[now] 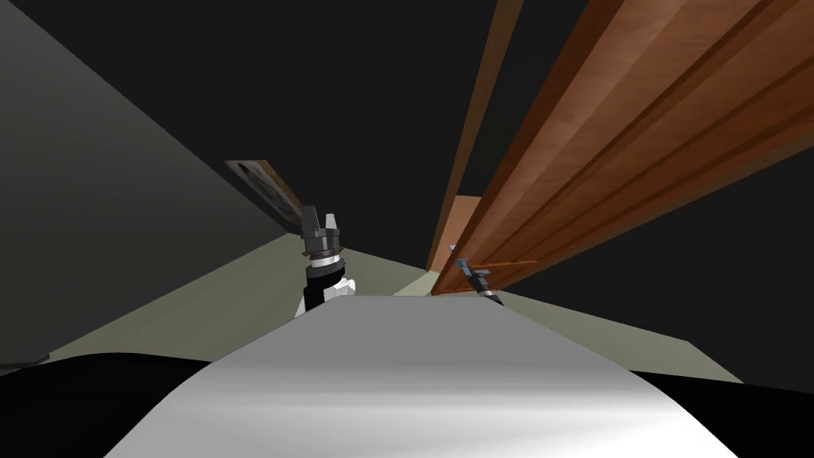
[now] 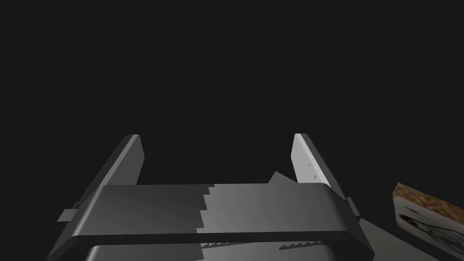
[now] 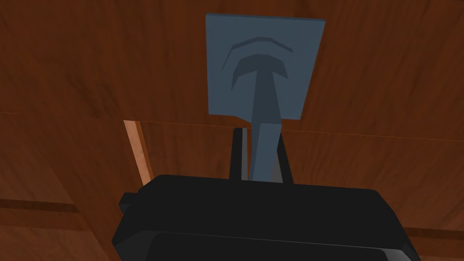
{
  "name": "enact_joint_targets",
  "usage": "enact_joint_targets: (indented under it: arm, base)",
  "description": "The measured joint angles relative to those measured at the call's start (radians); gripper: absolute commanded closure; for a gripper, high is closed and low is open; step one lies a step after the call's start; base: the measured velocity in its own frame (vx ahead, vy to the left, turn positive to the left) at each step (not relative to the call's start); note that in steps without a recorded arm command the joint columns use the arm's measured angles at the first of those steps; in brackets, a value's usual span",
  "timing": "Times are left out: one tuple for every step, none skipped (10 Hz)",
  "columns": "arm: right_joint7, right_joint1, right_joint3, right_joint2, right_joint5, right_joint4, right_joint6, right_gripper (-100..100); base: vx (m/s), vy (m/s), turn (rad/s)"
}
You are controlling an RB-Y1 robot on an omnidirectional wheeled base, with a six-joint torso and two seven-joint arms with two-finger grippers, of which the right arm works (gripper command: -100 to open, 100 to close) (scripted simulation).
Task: Pull the door open
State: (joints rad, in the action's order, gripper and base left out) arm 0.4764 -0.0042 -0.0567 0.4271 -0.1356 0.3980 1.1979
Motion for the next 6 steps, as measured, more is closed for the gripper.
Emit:
enact_joint_targets:
  arm:
    - [0.007,0.021,-0.001,0.009,-0.002,0.021,-0.001,100]
    - [0.012,0.015,-0.002,0.014,-0.003,-0.001,0.019,100]
    - [0.016,0.016,-0.003,0.02,-0.005,-0.009,0.038,100]
    - [0.021,0.022,-0.001,0.022,-0.008,-0.014,0.053,100]
    - [0.022,0.024,0.002,0.02,-0.01,-0.017,0.055,100]
    - [0.022,0.019,0.001,0.024,-0.011,-0.036,0.065,100]
  base:
    - [-0.177,-0.067,0.197]
    - [-0.231,-0.088,0.204]
    - [-0.233,-0.12,0.171]
    - [-0.094,-0.053,0.035]
    - [-0.162,-0.05,0.18]
    - [-0.248,-0.082,0.276]
